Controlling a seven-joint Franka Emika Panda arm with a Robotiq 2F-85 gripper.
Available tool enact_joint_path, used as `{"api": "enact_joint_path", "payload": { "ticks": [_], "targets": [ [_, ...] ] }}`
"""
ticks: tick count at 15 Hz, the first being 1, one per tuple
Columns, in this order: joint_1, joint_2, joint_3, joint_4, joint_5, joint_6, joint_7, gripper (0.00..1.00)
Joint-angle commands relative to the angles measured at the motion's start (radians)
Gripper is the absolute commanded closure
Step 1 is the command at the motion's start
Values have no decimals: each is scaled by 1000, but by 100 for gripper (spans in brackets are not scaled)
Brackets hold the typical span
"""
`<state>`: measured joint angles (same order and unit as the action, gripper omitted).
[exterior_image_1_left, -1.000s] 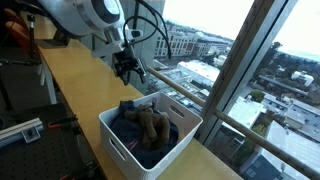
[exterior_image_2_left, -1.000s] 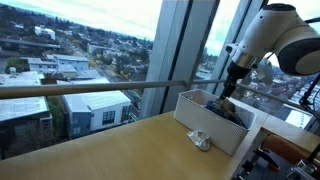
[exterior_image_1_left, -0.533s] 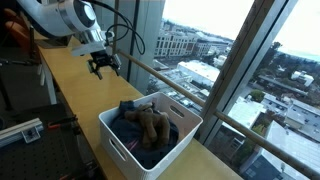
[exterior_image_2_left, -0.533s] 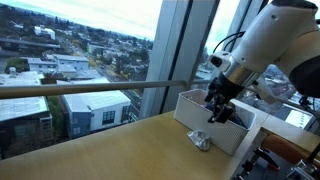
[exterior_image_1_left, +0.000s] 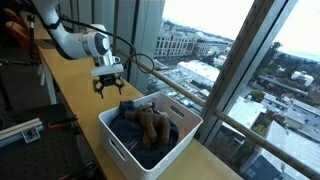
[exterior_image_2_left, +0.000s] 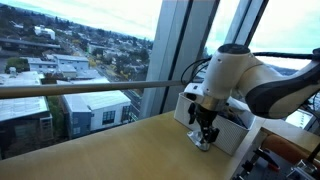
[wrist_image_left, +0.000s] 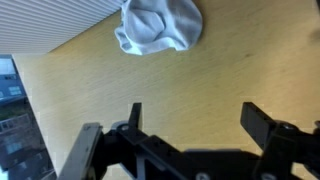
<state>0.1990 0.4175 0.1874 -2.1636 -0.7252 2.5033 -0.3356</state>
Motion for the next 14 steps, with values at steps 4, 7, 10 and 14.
{"api": "enact_joint_path", "payload": {
  "ticks": [4, 7, 10, 14],
  "targets": [
    [-33, 173, -50, 165, -28, -222, -262, 0],
    [-41, 212, -71, 177, -62, -246, -283, 0],
    [-51, 245, -83, 159, -91, -215, -268, 0],
    [-59, 277, -81, 140, -111, -185, -246, 0]
  ]
}}
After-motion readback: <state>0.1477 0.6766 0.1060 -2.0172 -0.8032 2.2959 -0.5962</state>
